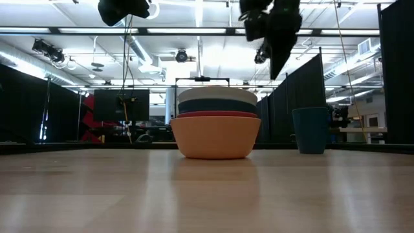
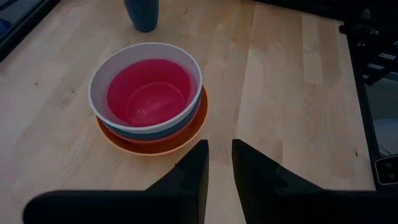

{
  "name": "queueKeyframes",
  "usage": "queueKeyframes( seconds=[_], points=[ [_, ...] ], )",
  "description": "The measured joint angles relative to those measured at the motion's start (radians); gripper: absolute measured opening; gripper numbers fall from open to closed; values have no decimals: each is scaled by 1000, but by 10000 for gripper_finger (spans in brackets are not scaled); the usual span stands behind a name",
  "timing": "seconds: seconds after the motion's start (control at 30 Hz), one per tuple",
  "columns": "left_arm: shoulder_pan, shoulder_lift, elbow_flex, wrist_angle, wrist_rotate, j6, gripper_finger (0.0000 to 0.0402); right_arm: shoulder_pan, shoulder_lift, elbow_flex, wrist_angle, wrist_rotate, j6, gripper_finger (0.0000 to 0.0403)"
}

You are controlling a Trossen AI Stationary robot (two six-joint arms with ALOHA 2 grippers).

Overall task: Nest bowls inside each other
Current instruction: Move the blue cup beside of the stacked bowl

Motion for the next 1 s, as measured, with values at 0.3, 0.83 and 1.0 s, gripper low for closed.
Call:
queueKeyframes(
  seconds=[0.3, 0.83, 1.0],
  points=[
    [0, 0, -82, 12, -7, -2, 58, 66, -181, -206, 194, -103, 111, 131],
    [0, 0, -116, 66, -5, -8, 58, 249, -395, -515, 270, 72, 326, 142],
    [0, 0, -116, 76, -5, -8, 58, 296, -458, -601, 273, 126, 397, 143]
  ],
)
